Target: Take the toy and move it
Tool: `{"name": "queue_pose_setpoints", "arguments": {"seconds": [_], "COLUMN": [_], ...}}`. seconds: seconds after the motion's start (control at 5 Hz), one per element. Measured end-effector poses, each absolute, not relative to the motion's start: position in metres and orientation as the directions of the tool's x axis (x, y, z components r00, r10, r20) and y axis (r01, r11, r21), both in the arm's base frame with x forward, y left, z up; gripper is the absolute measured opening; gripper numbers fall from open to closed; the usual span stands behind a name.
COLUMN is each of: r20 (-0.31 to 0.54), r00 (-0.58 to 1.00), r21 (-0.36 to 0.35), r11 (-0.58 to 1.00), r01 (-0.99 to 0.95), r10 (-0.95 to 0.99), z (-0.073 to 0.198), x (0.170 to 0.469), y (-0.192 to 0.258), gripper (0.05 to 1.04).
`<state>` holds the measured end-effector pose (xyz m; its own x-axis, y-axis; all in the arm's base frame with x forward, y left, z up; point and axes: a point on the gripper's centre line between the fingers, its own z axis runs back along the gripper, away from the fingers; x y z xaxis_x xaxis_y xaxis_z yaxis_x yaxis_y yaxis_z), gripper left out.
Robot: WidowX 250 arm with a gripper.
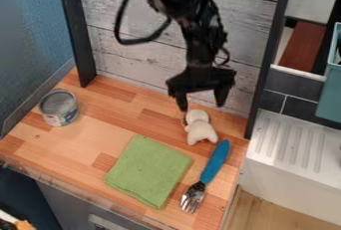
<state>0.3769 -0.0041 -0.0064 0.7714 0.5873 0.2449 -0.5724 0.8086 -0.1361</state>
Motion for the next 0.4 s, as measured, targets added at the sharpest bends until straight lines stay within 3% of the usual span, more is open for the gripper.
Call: {"name": "queue_pose_setpoints", "arguments": {"seconds": [0.2,0.4], "r20": [0.297,0.300], "r00": [0.757,0.756], "r21": [-0.145,-0.148], "r11": [0.811,0.812], "r01": [-0.566,-0.565], "r10": [0.582,0.581], "z": [0.0230,0.0253], "x": [0.3695,0.3692], "y": [-0.0010,-0.0025], "gripper": [1.001,1.001]}}
